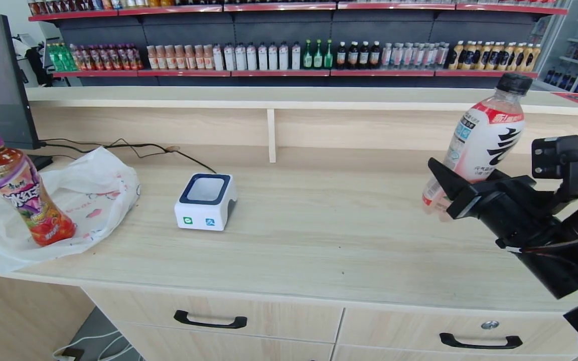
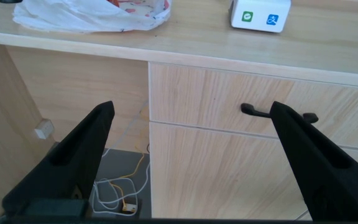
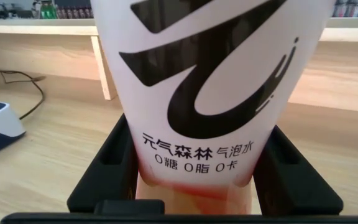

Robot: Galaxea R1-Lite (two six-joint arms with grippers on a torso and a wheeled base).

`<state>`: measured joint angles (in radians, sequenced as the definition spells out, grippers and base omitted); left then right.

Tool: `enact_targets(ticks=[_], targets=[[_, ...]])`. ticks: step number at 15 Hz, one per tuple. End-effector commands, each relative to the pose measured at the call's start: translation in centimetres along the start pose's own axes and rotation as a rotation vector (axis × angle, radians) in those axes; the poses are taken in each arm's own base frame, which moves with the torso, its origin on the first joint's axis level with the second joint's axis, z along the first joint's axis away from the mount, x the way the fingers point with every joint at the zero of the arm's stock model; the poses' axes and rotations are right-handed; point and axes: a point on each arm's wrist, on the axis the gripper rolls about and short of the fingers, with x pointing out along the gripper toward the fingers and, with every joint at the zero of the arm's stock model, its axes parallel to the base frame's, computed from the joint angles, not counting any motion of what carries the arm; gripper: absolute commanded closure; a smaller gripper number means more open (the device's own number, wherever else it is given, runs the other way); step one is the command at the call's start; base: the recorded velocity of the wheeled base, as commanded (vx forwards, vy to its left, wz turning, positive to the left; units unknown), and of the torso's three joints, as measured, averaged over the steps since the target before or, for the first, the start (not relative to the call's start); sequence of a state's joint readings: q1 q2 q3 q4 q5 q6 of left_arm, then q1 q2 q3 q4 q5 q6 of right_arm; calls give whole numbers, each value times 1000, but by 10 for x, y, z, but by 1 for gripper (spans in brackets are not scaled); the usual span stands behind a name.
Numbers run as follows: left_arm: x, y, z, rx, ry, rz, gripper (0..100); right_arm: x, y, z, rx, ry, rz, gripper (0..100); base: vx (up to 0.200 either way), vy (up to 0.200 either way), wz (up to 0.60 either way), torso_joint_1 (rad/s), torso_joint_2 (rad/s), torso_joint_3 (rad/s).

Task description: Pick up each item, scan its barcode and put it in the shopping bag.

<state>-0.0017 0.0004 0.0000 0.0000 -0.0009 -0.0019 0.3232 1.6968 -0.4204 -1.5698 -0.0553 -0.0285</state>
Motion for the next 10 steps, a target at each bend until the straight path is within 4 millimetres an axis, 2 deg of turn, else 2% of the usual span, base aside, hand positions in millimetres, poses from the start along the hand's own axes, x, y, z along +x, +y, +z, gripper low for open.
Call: enact_targets(ticks=[1, 5, 10], targets=[[0, 0, 0, -3, 0, 1, 0, 2, -5, -8, -6, 25, -22, 100, 0, 200, 0, 2, 2, 2], [0, 0, 0, -1, 0, 1, 0, 7, -5, -14, -4, 42, -30, 100, 0, 200, 0, 6, 1, 5], [0, 0, 0, -1, 0, 1, 0, 8, -5, -14, 2, 38, -30, 100, 0, 200, 0, 2, 5, 2]])
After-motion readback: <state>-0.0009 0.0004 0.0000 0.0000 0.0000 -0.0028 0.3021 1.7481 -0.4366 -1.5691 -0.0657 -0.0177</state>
